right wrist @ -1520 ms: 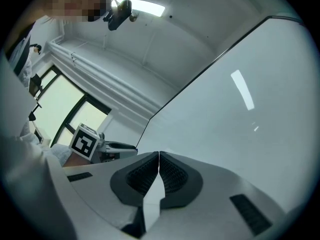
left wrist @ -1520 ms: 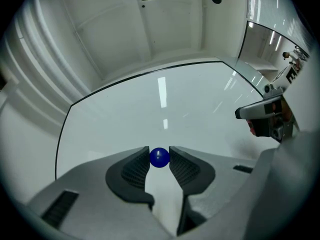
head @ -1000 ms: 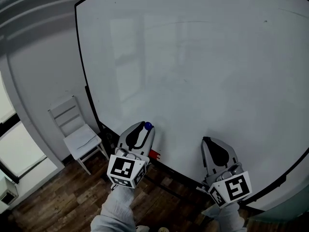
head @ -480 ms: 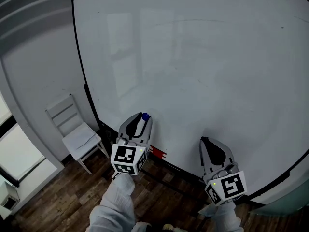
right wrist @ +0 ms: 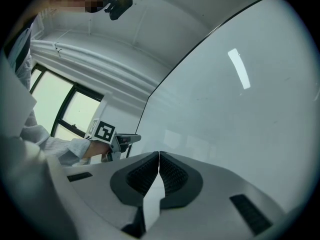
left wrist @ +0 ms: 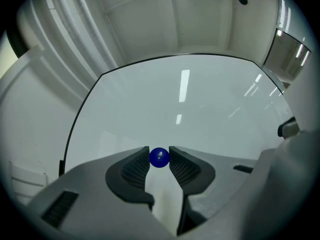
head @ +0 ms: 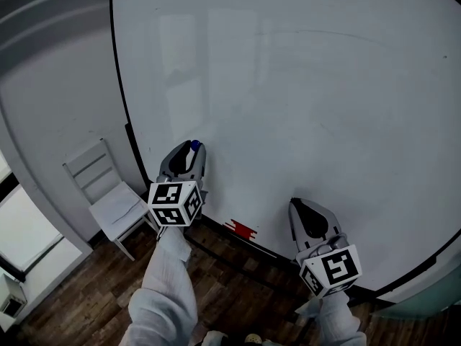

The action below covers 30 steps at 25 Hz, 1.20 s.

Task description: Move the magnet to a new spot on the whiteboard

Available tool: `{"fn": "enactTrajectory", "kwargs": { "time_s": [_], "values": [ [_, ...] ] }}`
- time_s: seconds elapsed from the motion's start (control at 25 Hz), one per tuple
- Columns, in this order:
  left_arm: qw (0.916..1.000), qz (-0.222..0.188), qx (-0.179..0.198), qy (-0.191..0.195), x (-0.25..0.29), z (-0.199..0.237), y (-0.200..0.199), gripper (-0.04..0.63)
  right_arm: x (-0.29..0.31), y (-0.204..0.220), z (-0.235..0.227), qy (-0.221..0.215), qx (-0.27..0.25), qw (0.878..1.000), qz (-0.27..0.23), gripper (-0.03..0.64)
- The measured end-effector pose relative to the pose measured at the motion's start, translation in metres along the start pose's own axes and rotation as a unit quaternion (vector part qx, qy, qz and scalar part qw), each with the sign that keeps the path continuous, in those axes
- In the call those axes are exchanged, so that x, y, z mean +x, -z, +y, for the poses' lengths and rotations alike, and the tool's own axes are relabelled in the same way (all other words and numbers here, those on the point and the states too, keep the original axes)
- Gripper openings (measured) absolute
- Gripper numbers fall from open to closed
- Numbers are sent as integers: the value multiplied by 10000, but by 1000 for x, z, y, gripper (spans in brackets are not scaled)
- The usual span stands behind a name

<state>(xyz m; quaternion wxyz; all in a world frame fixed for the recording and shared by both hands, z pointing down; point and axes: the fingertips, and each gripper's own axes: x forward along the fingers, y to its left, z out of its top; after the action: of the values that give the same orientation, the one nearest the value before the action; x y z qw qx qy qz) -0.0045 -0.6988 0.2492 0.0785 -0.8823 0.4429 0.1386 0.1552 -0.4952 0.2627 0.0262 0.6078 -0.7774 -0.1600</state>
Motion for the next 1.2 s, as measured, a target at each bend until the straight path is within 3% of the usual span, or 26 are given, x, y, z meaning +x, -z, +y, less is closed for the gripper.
{"fn": "enactTrajectory", "kwargs": {
  "time_s": [0.24,0.44,0.64,0.8,1.2],
  "values": [
    [9994,-164,-230,-210,23,42,-12,124,34,0,15,-139,-25,9999,50,28],
    [9995,-210,-71,-234,38,48,-26,124,43,0,31,-274,-67,9996,78,28],
    [9990,-306,-137,-284,55,70,-32,124,70,4,44,-387,-107,9991,140,28],
    [9982,-448,-323,-250,61,71,-39,124,73,6,45,-393,-121,9990,166,28],
    [9983,-440,-305,-215,67,67,-35,124,71,12,41,-384,-154,9988,278,28]
  ]
}}
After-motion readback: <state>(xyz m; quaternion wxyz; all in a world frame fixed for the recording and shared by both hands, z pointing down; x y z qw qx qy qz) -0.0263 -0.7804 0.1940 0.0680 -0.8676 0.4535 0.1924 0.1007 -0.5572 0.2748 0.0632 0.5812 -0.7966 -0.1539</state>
